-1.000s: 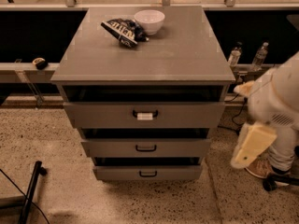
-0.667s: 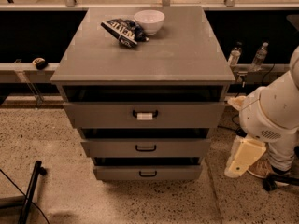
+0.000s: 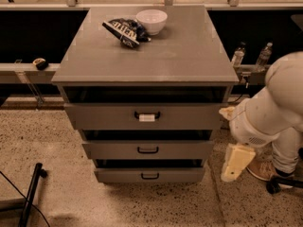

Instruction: Open bottom drawer

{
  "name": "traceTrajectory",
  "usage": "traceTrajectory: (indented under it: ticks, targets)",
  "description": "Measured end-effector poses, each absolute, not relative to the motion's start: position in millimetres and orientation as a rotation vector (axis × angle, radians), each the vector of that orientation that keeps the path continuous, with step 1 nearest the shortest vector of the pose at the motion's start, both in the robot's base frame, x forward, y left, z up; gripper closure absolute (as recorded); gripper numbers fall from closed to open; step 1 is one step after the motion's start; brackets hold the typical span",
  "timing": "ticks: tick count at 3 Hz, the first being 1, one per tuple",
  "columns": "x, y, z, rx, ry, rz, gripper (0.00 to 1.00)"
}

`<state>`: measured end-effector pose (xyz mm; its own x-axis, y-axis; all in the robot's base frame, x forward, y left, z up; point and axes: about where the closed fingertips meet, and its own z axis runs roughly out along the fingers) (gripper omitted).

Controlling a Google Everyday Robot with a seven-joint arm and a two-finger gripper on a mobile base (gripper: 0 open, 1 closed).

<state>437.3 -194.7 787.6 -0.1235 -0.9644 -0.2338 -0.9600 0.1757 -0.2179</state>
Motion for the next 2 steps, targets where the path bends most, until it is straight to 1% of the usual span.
traceTrajectory:
  ticks: [1, 2]
  targets:
    - [454.8, -189.3, 699.4, -1.904, 2.063, 0.022, 0.0]
    - [470.0, -185.6, 687.0, -1.861, 2.036, 0.007, 0.0]
